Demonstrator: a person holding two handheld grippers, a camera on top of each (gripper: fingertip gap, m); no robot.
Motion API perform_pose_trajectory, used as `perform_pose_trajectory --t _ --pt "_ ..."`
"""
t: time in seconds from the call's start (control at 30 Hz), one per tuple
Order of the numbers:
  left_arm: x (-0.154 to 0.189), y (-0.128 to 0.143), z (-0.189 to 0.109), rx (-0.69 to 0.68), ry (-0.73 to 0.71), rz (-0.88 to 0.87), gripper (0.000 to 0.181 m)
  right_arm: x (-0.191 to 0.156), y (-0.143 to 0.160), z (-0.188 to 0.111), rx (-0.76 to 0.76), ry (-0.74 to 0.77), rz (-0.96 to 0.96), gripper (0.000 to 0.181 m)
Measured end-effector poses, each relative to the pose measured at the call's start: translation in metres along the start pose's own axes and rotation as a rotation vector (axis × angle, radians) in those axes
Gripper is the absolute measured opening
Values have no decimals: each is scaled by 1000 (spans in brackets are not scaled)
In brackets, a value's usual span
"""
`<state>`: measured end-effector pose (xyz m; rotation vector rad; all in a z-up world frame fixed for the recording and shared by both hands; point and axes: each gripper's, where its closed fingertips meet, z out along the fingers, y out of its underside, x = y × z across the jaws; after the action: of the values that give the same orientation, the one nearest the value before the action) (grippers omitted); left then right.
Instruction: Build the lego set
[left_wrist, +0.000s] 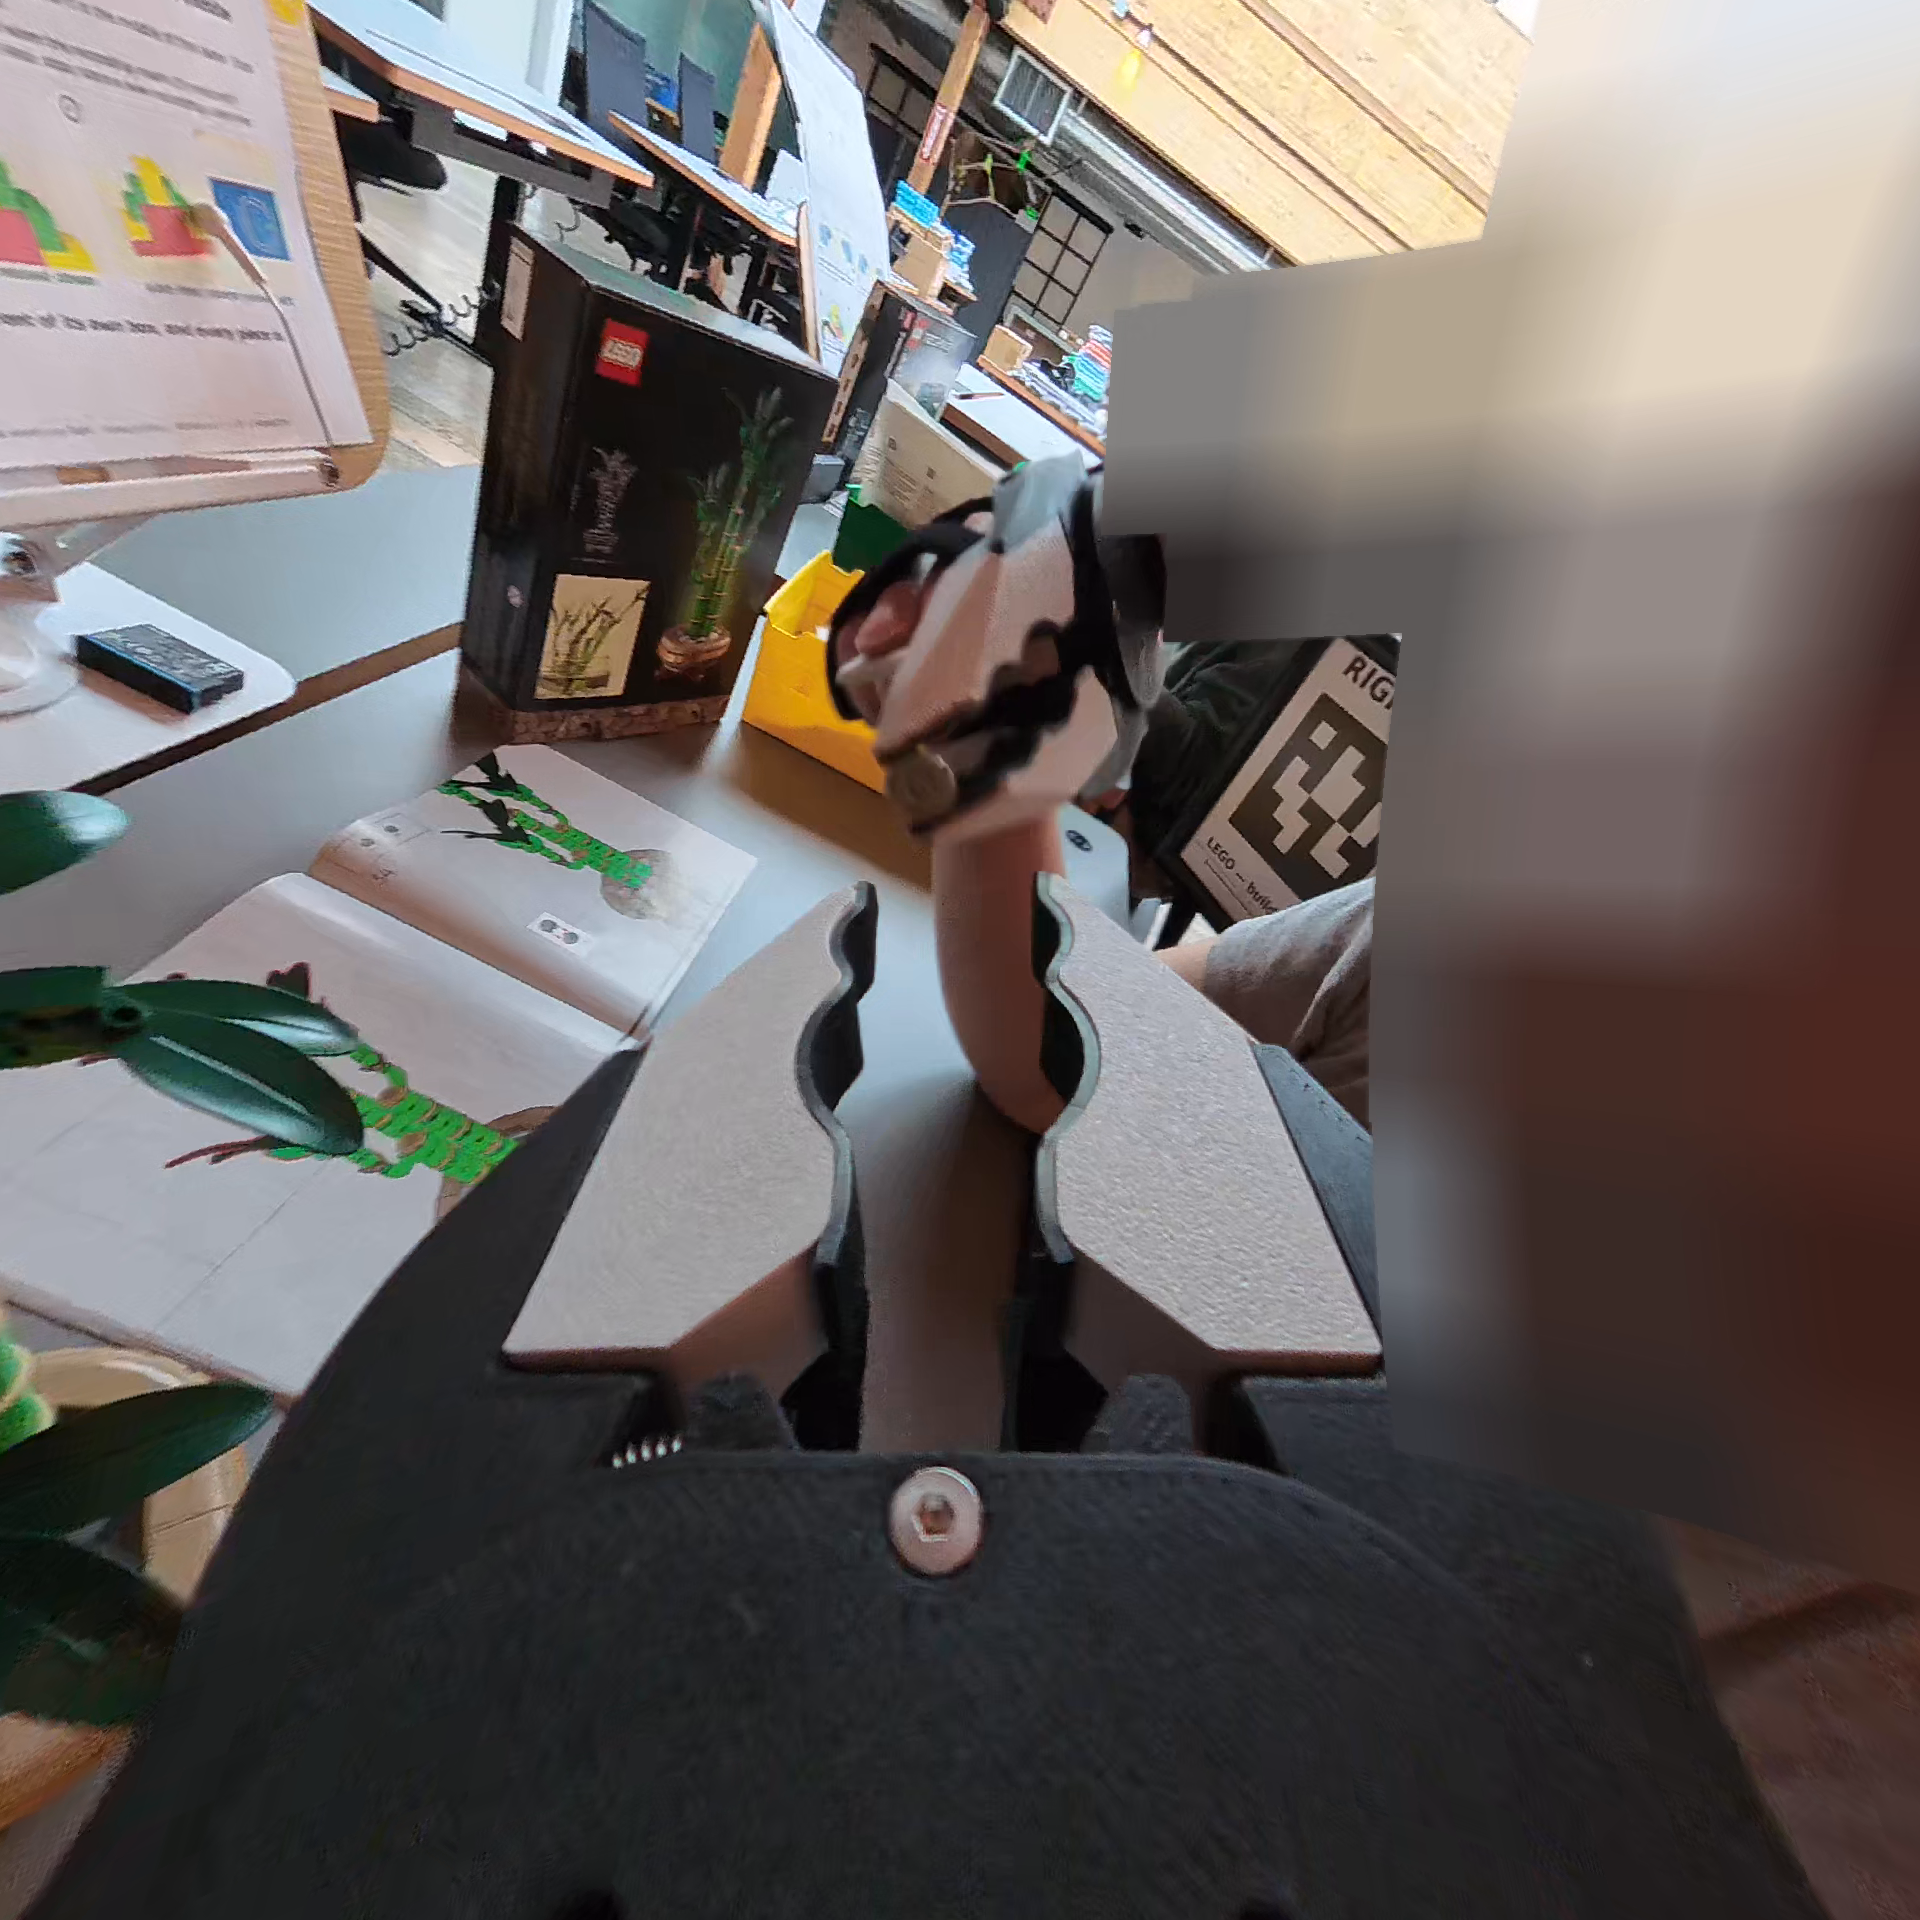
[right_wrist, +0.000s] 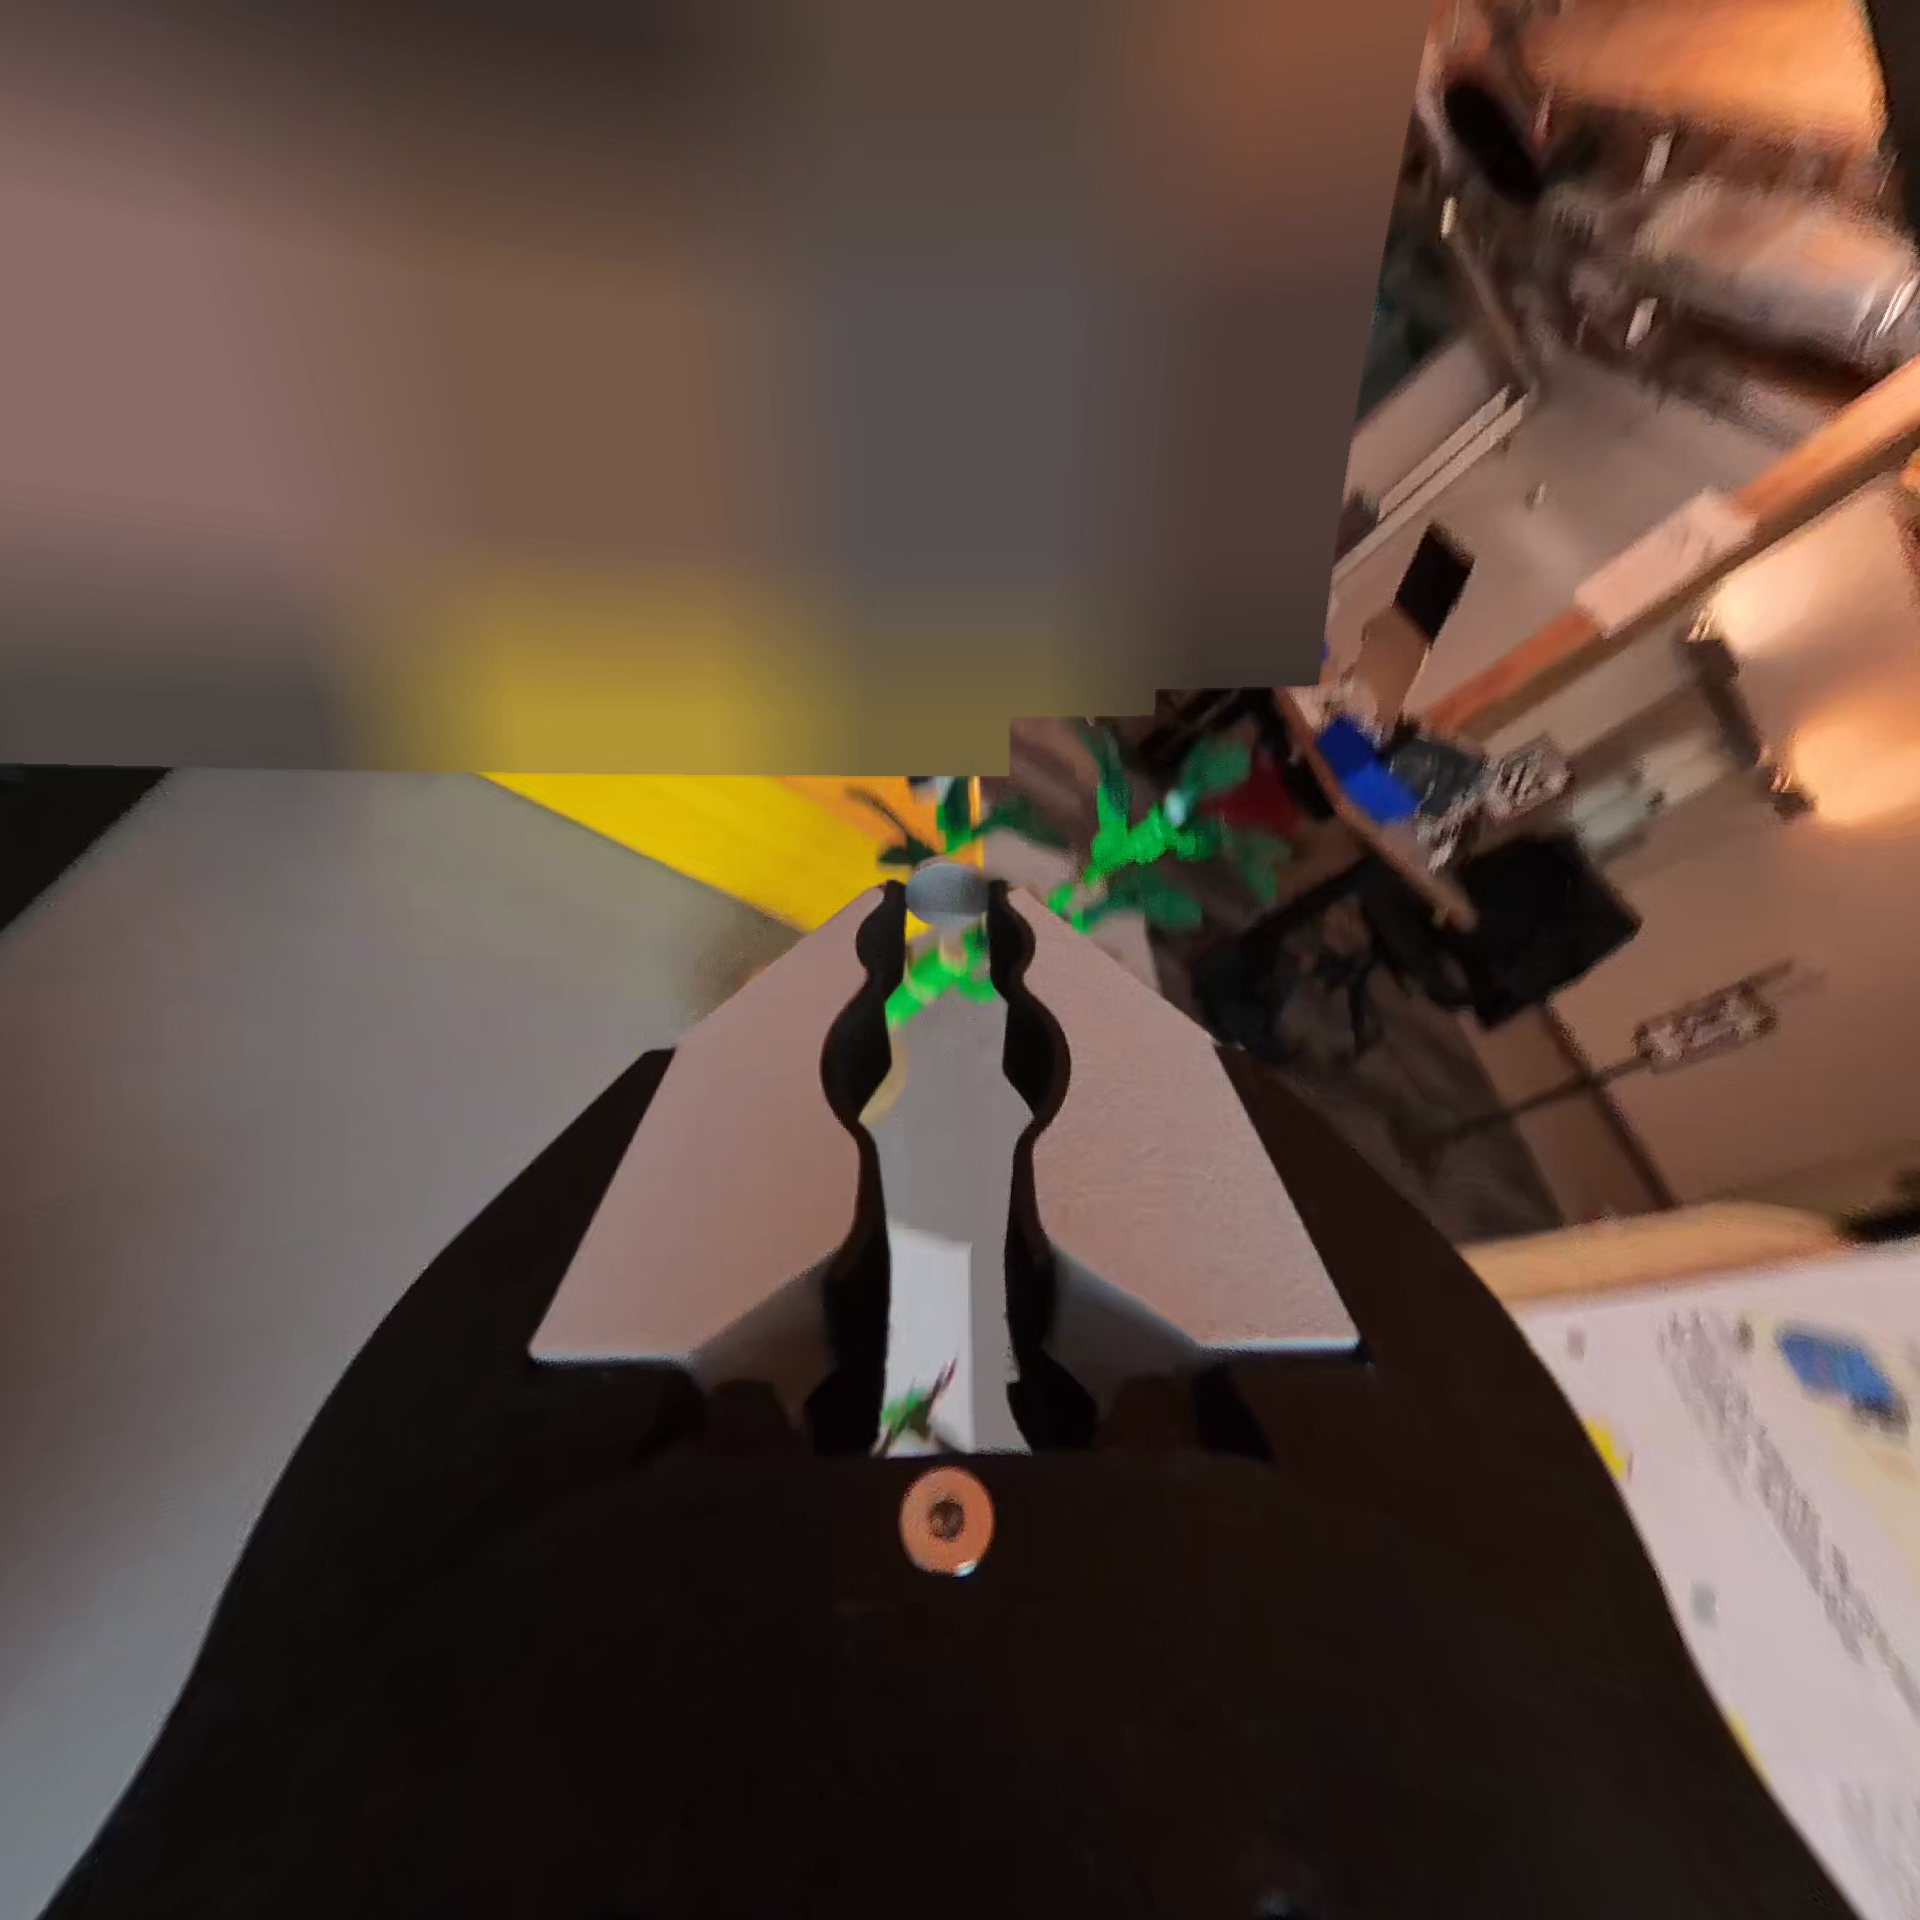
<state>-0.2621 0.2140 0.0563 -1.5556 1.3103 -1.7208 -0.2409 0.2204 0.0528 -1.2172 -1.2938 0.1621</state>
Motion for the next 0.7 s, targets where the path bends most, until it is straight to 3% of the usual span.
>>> perform_pose_trajectory --t 0.17,0.3,0.47,0.7 --pt "-7 -3 -14 -7 -143 109 27 3 81 -42 -294 -86 381 15" --pt "-5 -6 -26 -13 -264 194 24 -43 135 -9 -607 -287 400 15" --pt "5 -19 -52 45 -404 283 21 -144 150 43 -807 -735 261 16" --pt "23 -40 -91 211 -556 352 15 -192 172 53 -980 -889 144 16"
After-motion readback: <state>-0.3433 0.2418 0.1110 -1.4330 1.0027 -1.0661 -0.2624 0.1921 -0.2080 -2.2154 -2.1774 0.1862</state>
